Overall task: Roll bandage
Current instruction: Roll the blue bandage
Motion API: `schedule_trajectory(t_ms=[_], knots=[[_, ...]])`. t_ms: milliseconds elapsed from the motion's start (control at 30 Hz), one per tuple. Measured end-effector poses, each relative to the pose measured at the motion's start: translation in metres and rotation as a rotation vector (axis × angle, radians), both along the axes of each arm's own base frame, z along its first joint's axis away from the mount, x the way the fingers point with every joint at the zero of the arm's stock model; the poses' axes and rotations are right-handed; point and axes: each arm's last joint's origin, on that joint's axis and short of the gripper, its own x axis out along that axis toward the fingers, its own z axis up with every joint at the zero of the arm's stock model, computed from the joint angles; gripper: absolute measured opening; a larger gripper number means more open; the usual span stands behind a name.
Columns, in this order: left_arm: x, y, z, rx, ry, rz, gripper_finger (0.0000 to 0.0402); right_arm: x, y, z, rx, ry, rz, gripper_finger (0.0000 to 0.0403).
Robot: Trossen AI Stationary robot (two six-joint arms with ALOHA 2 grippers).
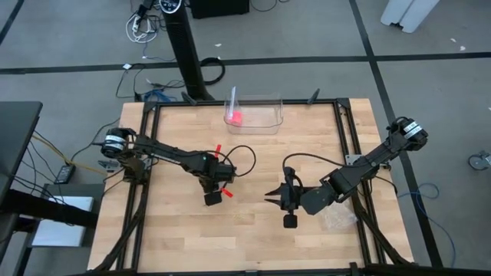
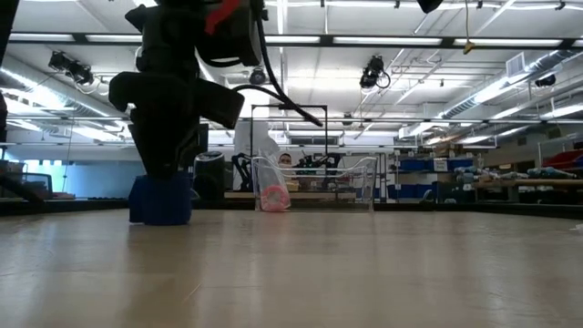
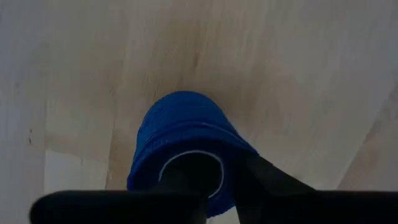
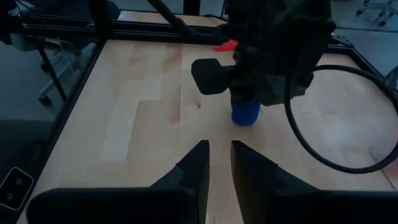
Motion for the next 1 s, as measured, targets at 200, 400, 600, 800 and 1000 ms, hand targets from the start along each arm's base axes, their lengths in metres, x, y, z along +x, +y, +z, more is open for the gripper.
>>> schedule_trajectory(t_ms=[200, 400, 600, 800, 1000], knots=[[0.004, 0.000, 0.017, 0.027, 0.023, -0.005, 0.0033, 0.000, 0.000, 0.000, 0.003, 0.001, 0.004, 0.0068], [0.010, 0.000, 0.026, 0.040, -0.011, -0.013, 0.0025, 0.000, 0.000, 0.000, 0.005, 0.003, 0.008, 0.0068], [0.013, -0.003, 0.025, -0.067, -0.026, -0.026, 0.0050, 0.000, 0.001, 0.000, 0.012, 0.009, 0.024, 0.0067], [0.015, -0.004, 0.025, -0.072, -0.050, -0.029, 0.0083, 0.000, 0.000, 0.000, 0.011, 0.009, 0.022, 0.0067], [0.018, -0.002, 0.025, -0.039, -0.076, -0.044, 0.0071, 0.002, -0.003, -0.001, 0.012, 0.011, 0.014, 0.0052]])
